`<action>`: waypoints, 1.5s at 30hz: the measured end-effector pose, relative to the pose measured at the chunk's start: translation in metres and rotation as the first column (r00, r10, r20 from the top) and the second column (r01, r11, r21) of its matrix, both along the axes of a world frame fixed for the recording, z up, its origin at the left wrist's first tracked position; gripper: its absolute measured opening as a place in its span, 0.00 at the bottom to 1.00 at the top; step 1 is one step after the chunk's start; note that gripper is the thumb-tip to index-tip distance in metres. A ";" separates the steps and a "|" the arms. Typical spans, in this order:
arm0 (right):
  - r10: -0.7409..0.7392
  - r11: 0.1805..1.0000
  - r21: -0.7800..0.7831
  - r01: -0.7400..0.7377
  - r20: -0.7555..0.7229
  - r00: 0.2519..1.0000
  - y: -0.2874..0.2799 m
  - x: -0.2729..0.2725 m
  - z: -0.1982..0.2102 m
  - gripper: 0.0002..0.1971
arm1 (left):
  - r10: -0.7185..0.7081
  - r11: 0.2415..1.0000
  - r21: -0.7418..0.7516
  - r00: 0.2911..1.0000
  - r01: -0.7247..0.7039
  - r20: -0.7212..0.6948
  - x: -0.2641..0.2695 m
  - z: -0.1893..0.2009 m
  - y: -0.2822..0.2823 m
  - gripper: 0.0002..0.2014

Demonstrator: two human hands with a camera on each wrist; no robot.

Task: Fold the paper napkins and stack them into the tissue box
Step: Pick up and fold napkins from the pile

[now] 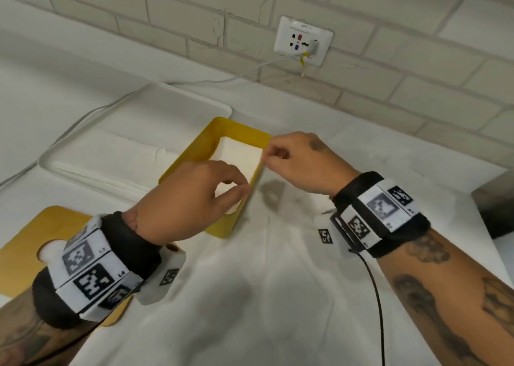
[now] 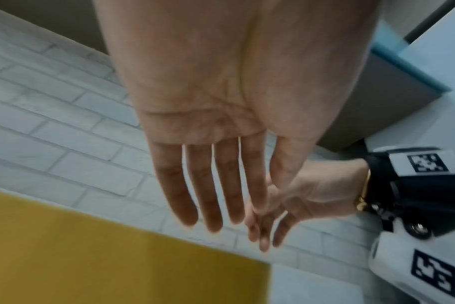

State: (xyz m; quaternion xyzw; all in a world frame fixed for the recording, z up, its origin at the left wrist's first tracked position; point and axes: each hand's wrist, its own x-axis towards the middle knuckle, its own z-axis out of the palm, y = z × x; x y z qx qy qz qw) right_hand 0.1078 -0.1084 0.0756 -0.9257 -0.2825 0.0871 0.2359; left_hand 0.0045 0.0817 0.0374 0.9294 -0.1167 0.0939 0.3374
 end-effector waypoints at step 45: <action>-0.519 0.811 0.140 0.568 -0.275 0.809 -0.173 -0.122 -0.058 0.11 | -0.422 0.194 -0.868 0.760 -0.457 -0.494 -0.010 -0.061 -0.097 0.12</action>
